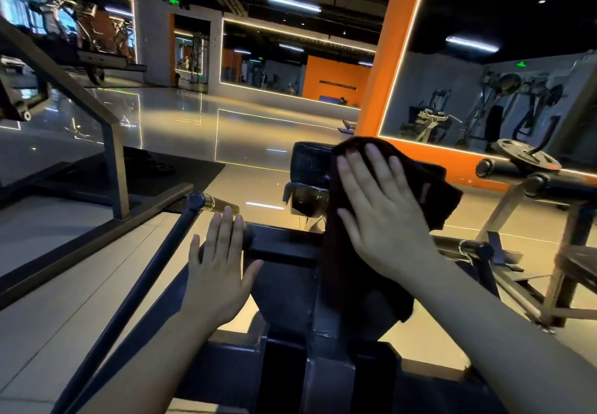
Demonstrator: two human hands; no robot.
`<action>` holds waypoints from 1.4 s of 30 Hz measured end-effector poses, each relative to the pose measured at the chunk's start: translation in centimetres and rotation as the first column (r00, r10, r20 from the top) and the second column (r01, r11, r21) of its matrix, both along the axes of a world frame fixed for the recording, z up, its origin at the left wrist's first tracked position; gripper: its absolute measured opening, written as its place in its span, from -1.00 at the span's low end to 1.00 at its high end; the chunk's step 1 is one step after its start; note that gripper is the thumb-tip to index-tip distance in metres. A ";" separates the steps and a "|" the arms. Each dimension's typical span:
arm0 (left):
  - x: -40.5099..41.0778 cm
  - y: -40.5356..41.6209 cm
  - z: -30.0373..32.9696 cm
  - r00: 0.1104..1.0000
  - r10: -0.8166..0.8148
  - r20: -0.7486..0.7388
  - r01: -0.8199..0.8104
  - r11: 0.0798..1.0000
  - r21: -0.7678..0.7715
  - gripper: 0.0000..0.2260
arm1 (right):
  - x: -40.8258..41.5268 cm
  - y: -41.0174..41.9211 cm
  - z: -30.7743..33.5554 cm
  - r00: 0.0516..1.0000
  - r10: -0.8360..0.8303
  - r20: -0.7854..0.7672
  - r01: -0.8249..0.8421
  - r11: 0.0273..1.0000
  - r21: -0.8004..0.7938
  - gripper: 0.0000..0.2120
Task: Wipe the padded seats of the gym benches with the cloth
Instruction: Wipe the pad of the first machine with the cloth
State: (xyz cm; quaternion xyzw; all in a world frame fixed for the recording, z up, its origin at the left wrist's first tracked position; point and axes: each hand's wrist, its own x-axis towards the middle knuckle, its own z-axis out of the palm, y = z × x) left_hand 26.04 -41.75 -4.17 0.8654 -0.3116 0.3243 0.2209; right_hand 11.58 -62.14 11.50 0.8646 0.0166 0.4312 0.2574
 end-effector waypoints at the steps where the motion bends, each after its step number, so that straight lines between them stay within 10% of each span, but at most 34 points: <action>1: 0.1 0.0 0.0 1.000 0.001 -0.002 -0.001 1.000 0.001 -0.35 | 1.0 1.2 0.2 1.000 0.022 -0.002 -0.022 1.000 0.006 -0.38; 9: -0.4 0.7 0.5 0.997 -0.026 -0.068 0.027 1.000 0.011 -0.34 | 1.7 1.2 0.2 0.993 0.119 -0.023 -0.120 0.991 -0.059 -0.43; 18: -0.4 0.3 0.3 0.999 -0.004 -0.047 0.005 1.000 0.015 -0.33 | -3.7 -4.4 -1.6 0.989 -0.091 0.114 0.061 0.967 0.246 -0.35; 35: -0.6 0.4 0.4 0.997 -0.011 -0.082 0.009 1.000 -0.019 -0.36 | 3.3 2.2 3.1 0.993 0.023 0.119 -0.023 1.000 0.004 -0.47; 42: -0.9 0.9 1.1 0.984 -0.066 -0.165 0.066 0.998 -0.006 -0.25 | -1.3 -3.1 1.8 0.971 -0.118 0.207 0.032 0.925 0.378 -0.46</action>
